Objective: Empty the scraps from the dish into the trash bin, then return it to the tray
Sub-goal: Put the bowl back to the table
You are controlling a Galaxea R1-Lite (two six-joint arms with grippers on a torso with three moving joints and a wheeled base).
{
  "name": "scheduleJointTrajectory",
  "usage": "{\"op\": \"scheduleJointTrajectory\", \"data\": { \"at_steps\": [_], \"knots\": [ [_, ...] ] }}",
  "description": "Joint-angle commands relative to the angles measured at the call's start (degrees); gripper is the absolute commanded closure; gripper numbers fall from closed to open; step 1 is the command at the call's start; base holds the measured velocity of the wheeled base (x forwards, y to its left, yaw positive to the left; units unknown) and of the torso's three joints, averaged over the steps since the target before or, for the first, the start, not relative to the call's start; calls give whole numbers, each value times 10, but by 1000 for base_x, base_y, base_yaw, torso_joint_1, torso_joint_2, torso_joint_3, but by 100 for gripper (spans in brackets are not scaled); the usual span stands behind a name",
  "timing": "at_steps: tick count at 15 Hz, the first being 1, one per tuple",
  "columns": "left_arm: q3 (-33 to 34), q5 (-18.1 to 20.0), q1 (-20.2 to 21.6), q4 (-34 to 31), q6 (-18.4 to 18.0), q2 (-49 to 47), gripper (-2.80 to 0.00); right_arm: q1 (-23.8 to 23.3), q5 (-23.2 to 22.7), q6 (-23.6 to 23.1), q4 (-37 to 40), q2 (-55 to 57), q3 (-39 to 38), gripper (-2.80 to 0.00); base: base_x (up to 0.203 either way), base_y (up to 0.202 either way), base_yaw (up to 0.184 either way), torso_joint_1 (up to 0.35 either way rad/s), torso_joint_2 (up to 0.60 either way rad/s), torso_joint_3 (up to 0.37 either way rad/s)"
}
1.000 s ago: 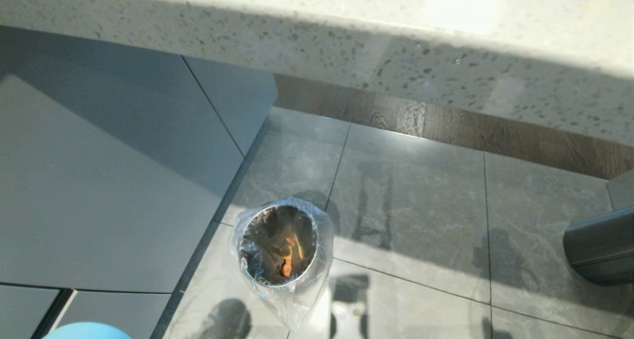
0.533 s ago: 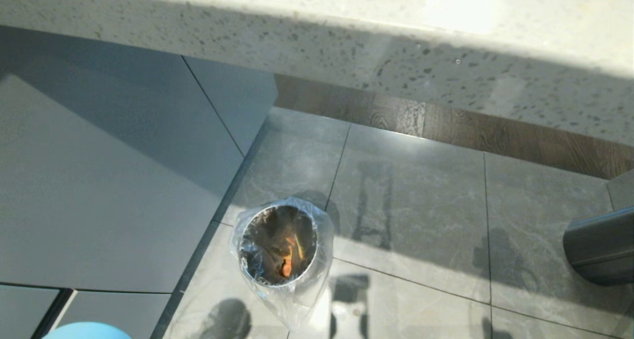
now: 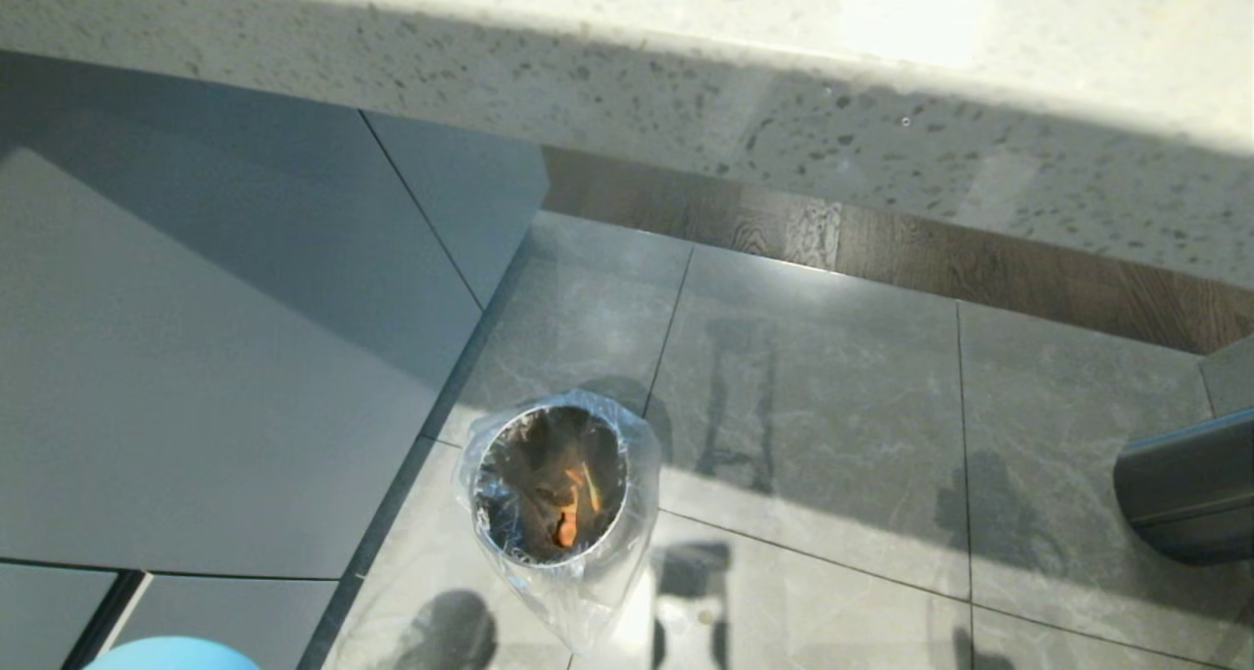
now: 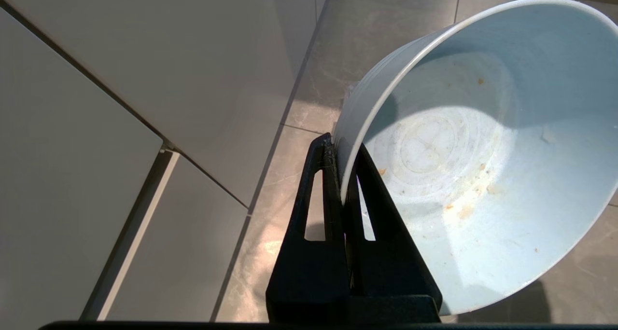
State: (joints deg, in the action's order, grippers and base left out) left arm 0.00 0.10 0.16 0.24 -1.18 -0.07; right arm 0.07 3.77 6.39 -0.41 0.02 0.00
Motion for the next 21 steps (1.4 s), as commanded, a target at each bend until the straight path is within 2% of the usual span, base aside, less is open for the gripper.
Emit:
{"op": "scheduleJointTrajectory", "data": {
  "at_steps": [1,21],
  "knots": [
    [0,0,0,0,0,0,0,0,0,0,0,0,0,0,0,0,0,0,0,0],
    [0,0,0,0,0,0,0,0,0,0,0,0,0,0,0,0,0,0,0,0]
  ]
}}
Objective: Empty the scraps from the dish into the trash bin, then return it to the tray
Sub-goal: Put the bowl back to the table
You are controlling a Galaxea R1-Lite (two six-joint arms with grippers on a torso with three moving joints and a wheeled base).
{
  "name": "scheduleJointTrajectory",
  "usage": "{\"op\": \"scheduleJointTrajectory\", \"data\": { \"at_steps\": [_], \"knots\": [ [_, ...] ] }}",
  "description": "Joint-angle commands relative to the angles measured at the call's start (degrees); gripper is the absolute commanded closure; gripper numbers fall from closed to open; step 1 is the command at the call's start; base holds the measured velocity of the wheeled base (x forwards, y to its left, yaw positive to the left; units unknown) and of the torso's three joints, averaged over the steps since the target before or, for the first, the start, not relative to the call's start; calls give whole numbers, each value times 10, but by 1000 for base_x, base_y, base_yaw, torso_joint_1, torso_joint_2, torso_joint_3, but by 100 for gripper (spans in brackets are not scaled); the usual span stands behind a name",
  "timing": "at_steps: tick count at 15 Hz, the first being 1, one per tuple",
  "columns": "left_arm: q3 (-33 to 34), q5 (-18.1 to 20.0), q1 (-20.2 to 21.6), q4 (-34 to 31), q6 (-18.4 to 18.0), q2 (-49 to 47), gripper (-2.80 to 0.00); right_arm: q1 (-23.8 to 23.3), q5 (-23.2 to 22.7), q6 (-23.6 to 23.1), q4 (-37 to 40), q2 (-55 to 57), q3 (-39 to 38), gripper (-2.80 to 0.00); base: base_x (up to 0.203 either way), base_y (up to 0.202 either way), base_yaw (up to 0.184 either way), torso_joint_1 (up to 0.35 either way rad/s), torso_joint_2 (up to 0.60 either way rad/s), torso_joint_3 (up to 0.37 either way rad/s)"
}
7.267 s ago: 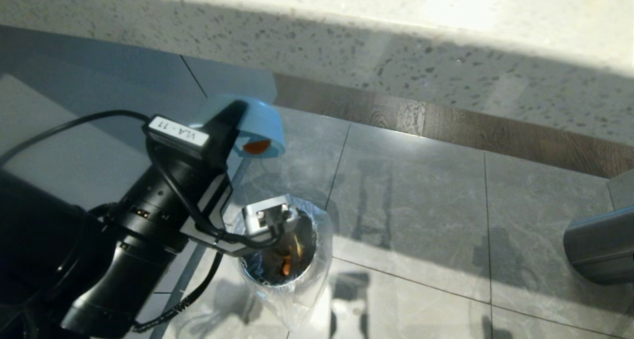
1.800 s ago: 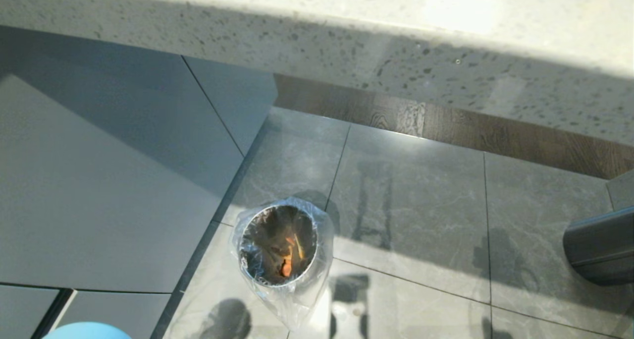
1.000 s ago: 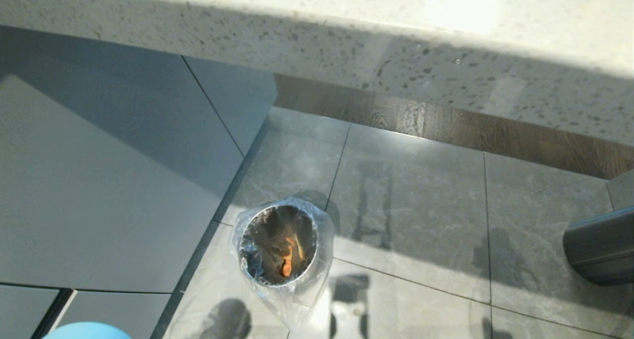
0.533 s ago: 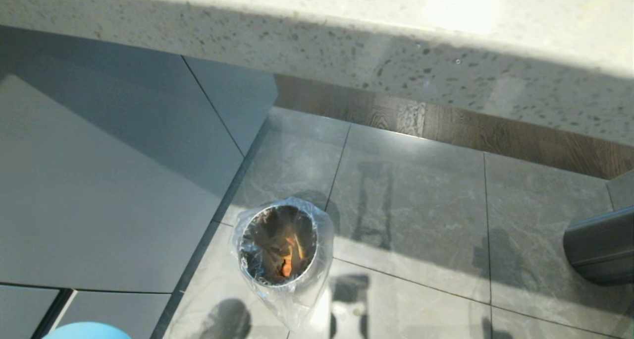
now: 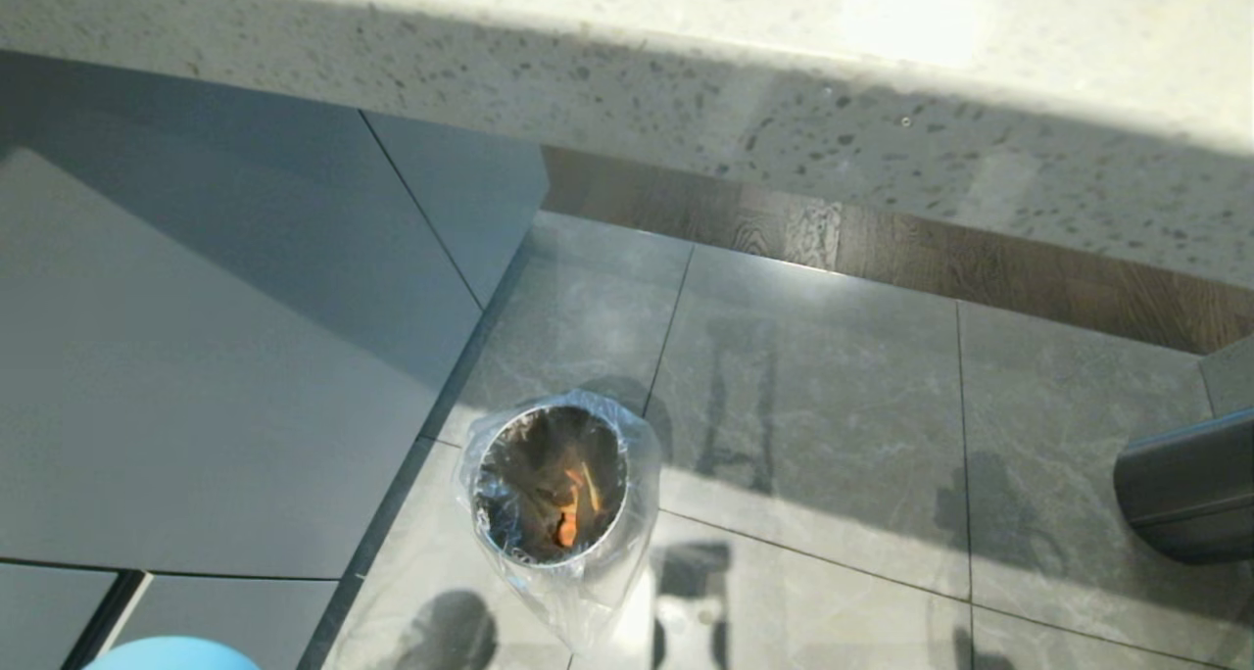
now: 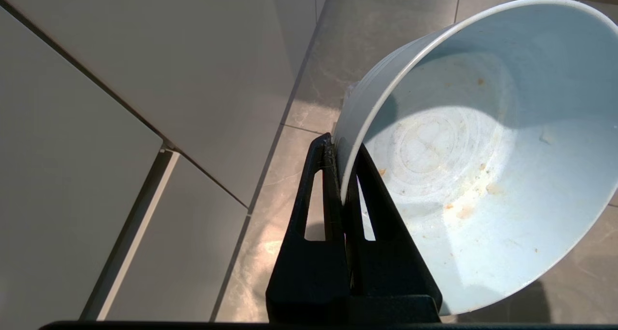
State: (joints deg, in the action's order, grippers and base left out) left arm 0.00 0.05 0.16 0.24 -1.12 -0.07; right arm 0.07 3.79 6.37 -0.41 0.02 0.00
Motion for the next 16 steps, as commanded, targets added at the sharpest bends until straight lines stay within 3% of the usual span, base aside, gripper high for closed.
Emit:
{"op": "scheduleJointTrajectory", "data": {
  "at_steps": [1,16],
  "knots": [
    [0,0,0,0,0,0,0,0,0,0,0,0,0,0,0,0,0,0,0,0],
    [0,9,0,0,0,0,0,0,0,0,0,0,0,0,0,0,0,0,0,0]
  ]
}}
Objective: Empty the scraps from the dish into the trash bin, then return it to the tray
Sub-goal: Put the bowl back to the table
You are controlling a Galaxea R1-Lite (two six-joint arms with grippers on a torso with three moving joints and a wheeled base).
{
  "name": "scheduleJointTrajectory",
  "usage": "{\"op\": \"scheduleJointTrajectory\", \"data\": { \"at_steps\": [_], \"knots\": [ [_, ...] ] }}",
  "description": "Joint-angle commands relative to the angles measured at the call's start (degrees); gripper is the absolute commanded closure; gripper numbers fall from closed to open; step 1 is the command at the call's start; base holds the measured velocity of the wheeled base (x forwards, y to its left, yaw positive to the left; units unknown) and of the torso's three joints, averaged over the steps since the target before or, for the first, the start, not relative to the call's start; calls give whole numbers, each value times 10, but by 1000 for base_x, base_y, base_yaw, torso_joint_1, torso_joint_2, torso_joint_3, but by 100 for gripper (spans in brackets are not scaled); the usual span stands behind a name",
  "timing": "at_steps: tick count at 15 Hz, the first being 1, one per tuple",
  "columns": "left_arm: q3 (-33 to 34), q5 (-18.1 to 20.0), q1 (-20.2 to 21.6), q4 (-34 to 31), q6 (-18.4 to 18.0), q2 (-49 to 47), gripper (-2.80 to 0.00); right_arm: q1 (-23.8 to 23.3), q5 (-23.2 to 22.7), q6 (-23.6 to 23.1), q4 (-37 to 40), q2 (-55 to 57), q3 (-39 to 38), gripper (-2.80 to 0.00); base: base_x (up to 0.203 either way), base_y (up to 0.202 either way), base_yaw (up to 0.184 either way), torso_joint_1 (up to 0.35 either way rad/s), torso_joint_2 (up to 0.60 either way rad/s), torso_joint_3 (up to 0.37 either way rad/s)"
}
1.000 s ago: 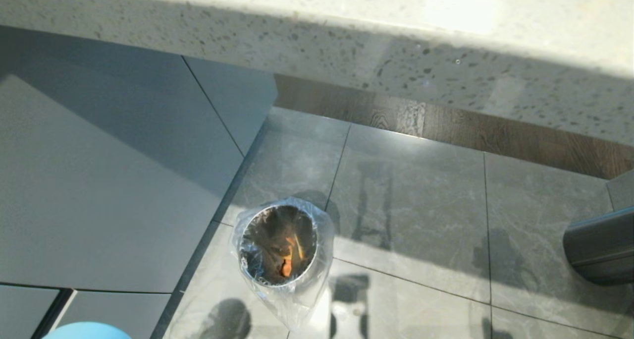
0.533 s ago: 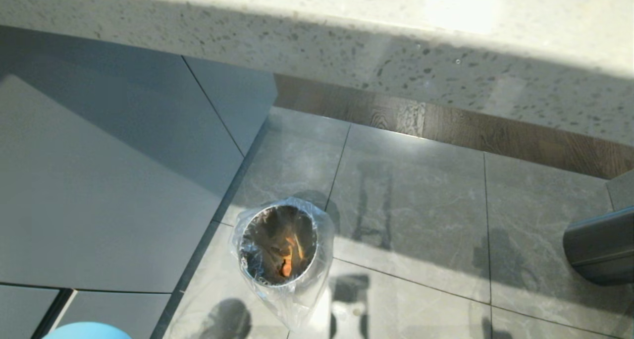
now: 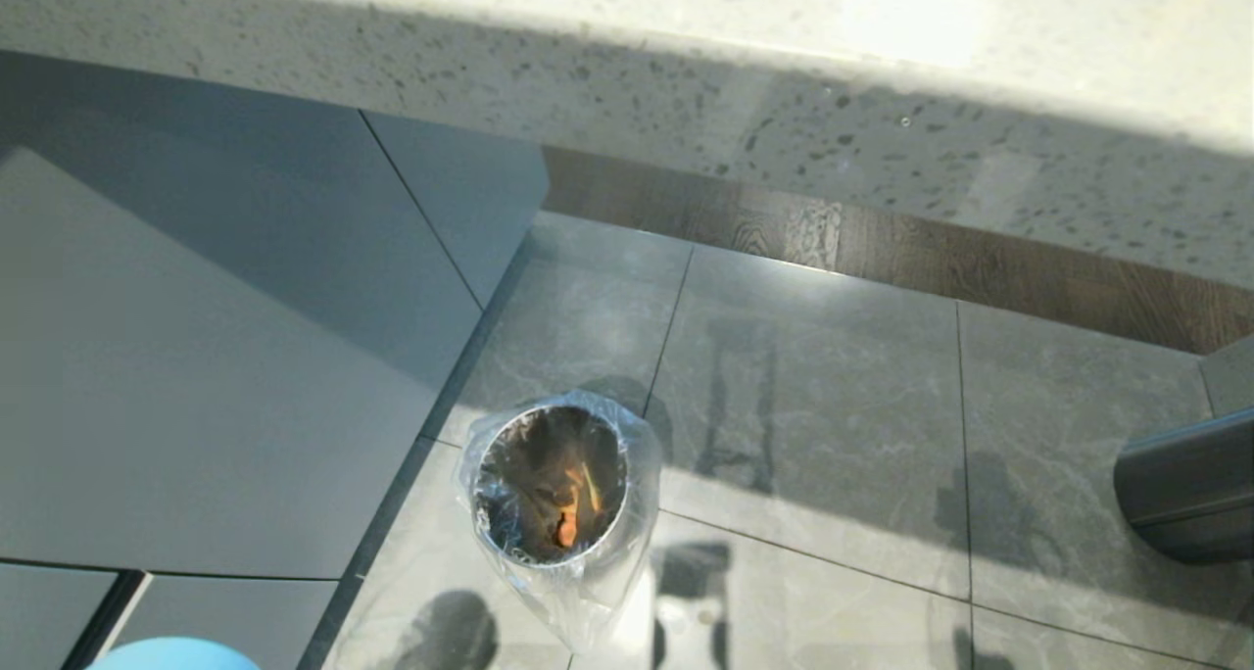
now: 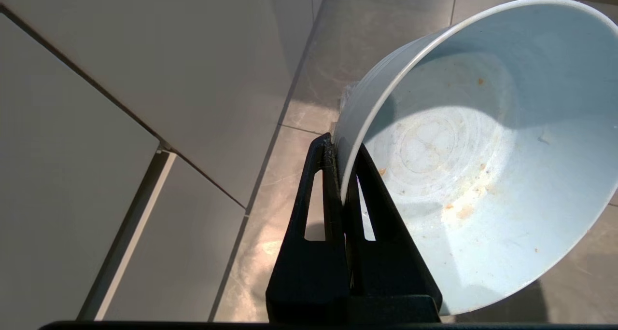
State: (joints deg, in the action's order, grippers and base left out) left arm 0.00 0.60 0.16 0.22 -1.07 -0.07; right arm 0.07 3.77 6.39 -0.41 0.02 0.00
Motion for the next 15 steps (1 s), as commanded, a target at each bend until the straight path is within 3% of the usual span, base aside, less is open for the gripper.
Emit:
{"op": "scheduleJointTrajectory", "data": {
  "at_steps": [1,15],
  "knots": [
    [0,0,0,0,-1,0,0,0,0,0,0,0,0,0,0,0,0,0,0,0],
    [0,-5,0,0,12,0,0,0,0,0,0,0,0,0,0,0,0,2,2,178]
  ]
}}
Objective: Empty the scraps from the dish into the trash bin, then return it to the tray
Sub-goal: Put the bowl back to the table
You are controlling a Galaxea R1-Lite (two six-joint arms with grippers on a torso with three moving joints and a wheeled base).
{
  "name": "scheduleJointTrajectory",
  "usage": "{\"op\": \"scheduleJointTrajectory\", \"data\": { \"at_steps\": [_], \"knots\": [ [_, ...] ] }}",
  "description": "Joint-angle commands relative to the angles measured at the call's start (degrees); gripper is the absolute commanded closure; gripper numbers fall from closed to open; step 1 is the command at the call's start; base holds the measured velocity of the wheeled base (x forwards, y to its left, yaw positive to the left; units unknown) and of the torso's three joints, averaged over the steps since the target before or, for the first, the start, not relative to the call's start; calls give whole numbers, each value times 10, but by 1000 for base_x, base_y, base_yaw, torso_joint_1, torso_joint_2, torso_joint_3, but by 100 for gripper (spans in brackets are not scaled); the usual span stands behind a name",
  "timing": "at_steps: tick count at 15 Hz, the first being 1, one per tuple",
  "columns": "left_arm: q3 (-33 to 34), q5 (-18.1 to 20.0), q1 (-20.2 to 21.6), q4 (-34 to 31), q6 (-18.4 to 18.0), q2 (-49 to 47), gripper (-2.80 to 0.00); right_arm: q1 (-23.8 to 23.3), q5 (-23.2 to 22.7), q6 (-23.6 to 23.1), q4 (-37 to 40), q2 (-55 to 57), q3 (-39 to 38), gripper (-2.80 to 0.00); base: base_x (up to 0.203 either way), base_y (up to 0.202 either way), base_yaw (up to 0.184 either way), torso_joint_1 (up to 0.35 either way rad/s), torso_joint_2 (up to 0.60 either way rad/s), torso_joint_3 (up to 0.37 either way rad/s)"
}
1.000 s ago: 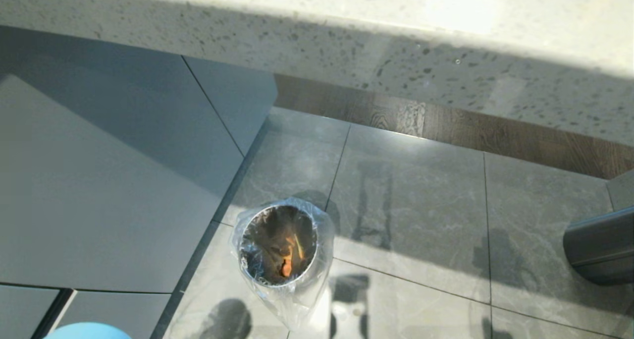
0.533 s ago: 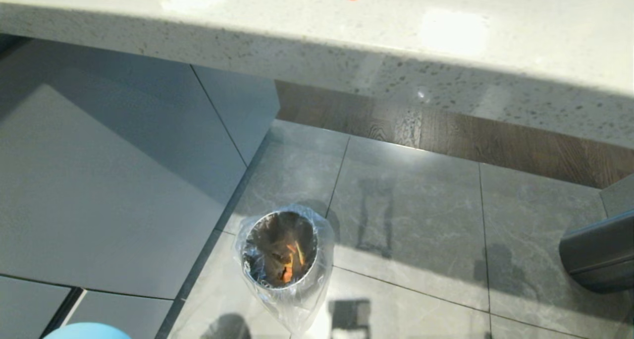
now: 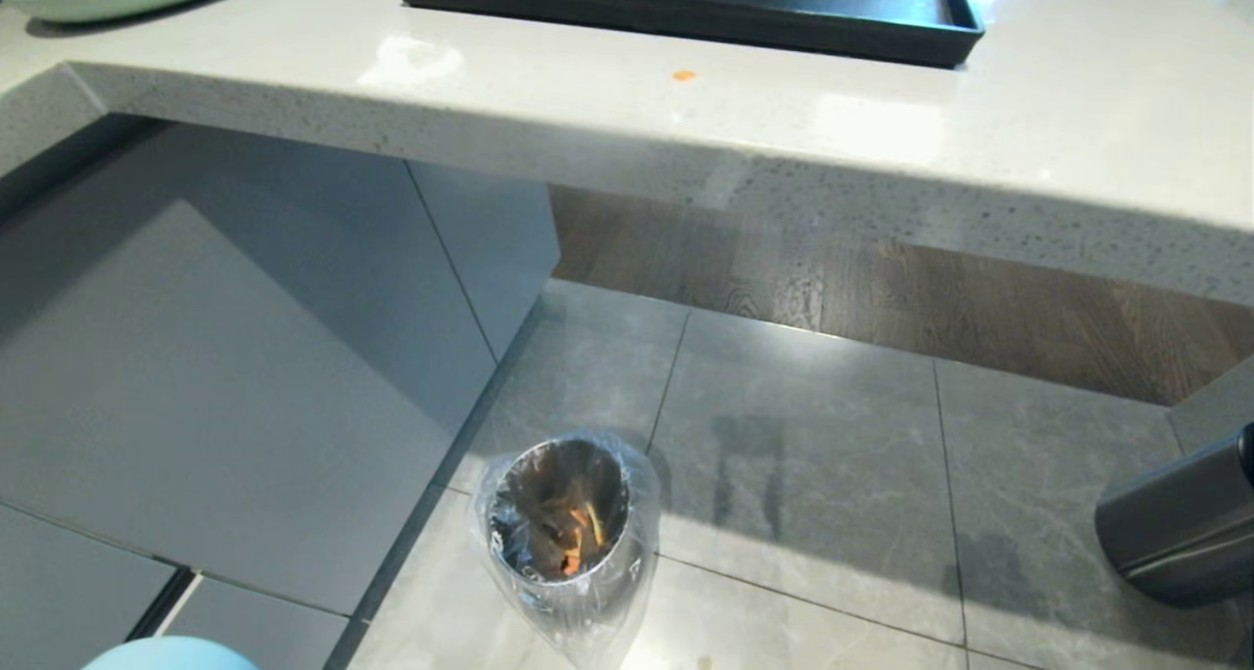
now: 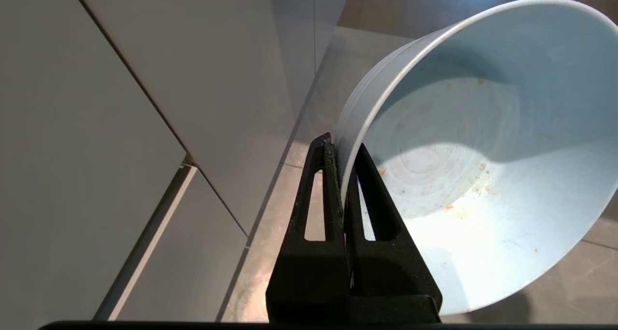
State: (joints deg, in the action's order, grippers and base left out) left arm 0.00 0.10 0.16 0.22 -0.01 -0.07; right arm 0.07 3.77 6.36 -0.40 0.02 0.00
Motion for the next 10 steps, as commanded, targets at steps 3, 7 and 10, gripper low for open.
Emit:
{"op": "scheduleJointTrajectory", "data": {
  "at_steps": [3,7,10],
  "knots": [
    [0,0,0,0,2,0,0,0,0,1,0,0,0,0,0,0,0,2,5,207],
    [0,0,0,0,3,0,0,0,0,1,0,0,0,0,0,0,0,2,1,202],
    [0,0,0,0,3,0,0,0,0,1,0,0,0,0,0,0,0,-1,1,199]
  ]
}}
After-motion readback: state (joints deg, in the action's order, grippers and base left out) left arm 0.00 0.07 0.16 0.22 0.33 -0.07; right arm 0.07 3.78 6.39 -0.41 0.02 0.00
